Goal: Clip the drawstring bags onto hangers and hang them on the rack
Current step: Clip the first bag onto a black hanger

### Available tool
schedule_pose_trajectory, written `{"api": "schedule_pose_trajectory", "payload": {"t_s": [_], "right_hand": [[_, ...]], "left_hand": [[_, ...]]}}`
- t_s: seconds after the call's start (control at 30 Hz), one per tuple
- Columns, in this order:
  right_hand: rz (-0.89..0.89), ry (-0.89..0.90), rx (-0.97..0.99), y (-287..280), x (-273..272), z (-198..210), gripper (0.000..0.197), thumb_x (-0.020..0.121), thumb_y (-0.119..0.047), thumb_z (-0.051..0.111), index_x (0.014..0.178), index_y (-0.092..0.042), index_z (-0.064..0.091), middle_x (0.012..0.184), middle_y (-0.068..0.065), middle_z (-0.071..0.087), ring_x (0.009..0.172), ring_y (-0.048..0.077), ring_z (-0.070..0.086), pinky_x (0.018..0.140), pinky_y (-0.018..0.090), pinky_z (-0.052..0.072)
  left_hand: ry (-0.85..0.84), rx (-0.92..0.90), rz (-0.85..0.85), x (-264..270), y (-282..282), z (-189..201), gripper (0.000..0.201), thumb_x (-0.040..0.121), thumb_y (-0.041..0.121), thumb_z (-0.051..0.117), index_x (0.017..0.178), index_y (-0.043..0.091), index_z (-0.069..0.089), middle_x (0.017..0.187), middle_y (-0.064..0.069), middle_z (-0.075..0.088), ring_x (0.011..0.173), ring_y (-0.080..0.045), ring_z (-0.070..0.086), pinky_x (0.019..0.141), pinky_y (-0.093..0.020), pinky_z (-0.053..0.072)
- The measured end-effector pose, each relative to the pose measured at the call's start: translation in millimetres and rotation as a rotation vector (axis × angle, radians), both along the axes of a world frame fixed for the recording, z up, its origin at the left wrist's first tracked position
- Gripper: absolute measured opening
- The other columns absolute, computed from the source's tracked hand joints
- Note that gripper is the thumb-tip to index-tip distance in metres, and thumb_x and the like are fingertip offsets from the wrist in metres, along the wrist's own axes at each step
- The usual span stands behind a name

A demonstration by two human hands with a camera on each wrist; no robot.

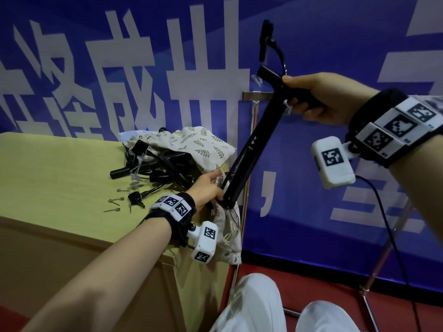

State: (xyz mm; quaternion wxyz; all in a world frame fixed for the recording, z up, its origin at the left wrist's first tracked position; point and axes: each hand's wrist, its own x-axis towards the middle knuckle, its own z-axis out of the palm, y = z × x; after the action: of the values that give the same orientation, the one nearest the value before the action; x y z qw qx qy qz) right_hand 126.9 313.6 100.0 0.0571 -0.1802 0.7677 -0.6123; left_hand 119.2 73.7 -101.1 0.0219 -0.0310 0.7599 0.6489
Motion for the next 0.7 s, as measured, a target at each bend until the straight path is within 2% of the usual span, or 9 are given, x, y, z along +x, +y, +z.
{"api": "schedule_pose_trajectory", "payload": {"t_s": [0.03,0.1,0.17,0.23,0.3,0.43,0.57,0.63,0.7], "right_hand": [[0.006,-0.003,0.006,-2.6,0.9,-0.3,0.026,0.098,-0.035,0.049,0.081,-0.018,0.057,0.065,-0.003,0.042,0.046,0.004,0.029,0.032,0.011,0.019],[0.016,-0.003,0.010,-8.7,2.0,-1.4,0.026,0.098,-0.035,0.050,0.082,-0.017,0.059,0.062,-0.003,0.044,0.047,0.005,0.030,0.032,0.012,0.021],[0.012,0.005,0.014,-16.2,3.3,-3.8,0.025,0.098,-0.035,0.050,0.085,-0.016,0.060,0.059,-0.004,0.045,0.044,0.004,0.033,0.032,0.012,0.022],[0.003,0.007,0.020,-24.2,2.6,-7.0,0.023,0.097,-0.035,0.052,0.091,-0.015,0.060,0.059,-0.004,0.045,0.042,0.004,0.034,0.033,0.012,0.023],[-0.005,-0.002,0.003,-31.3,1.0,-12.1,0.022,0.097,-0.034,0.053,0.094,-0.014,0.061,0.062,-0.002,0.045,0.041,0.004,0.035,0.032,0.013,0.025],[-0.006,-0.026,-0.007,-43.9,2.2,-27.1,0.022,0.097,-0.035,0.053,0.092,-0.015,0.059,0.064,0.000,0.045,0.040,0.005,0.036,0.034,0.014,0.031],[0.010,-0.133,-0.207,-42.3,0.0,-38.1,0.049,0.094,-0.057,0.043,0.094,-0.011,0.060,0.067,0.004,0.057,0.050,0.012,0.054,0.046,0.019,0.049],[-0.100,-0.215,-0.390,-41.8,-7.2,-54.1,0.044,0.097,-0.051,0.041,0.092,-0.010,0.057,0.070,0.009,0.057,0.055,0.017,0.056,0.049,0.022,0.052],[-0.205,-0.290,-0.382,-43.4,-15.9,-83.3,0.030,0.099,-0.035,0.037,0.086,-0.012,0.051,0.068,0.007,0.049,0.049,0.017,0.051,0.047,0.023,0.049]], "left_hand": [[0.025,-0.056,-0.040,1.7,3.6,1.0,0.071,0.073,-0.016,0.060,0.137,0.009,0.044,0.121,-0.016,0.062,0.113,-0.031,0.060,0.094,-0.037,0.050],[0.080,-0.201,-0.060,5.5,12.7,2.7,0.056,0.073,0.006,0.076,0.125,0.012,0.055,0.113,-0.007,0.067,0.106,-0.023,0.063,0.097,-0.035,0.049],[0.122,-0.295,0.006,2.7,20.0,1.6,0.062,0.066,0.027,0.083,0.121,0.016,0.057,0.110,-0.001,0.068,0.103,-0.019,0.064,0.095,-0.035,0.050],[0.141,-0.297,0.064,-0.5,26.8,3.0,0.064,0.066,0.024,0.084,0.122,0.013,0.056,0.109,-0.002,0.067,0.100,-0.019,0.064,0.092,-0.032,0.051],[0.170,-0.303,0.113,-2.9,32.8,6.8,0.054,0.070,0.015,0.082,0.118,0.009,0.057,0.104,-0.003,0.065,0.096,-0.019,0.062,0.087,-0.029,0.050],[0.212,-0.313,0.168,-4.0,37.0,8.6,0.029,0.077,0.017,0.076,0.100,0.009,0.062,0.085,0.000,0.061,0.083,-0.017,0.058,0.074,-0.025,0.045],[0.221,-0.371,0.204,-6.1,35.1,1.4,0.026,0.079,0.017,0.072,0.102,0.006,0.063,0.084,-0.004,0.063,0.083,-0.020,0.060,0.071,-0.025,0.044],[0.232,-0.365,0.225,-7.9,36.0,2.2,0.026,0.080,0.017,0.071,0.102,0.005,0.064,0.087,-0.006,0.065,0.083,-0.020,0.061,0.070,-0.024,0.044],[0.236,-0.327,0.248,-10.1,36.3,6.2,0.020,0.080,0.016,0.071,0.095,0.004,0.065,0.083,-0.007,0.064,0.081,-0.020,0.061,0.069,-0.024,0.043]]}}
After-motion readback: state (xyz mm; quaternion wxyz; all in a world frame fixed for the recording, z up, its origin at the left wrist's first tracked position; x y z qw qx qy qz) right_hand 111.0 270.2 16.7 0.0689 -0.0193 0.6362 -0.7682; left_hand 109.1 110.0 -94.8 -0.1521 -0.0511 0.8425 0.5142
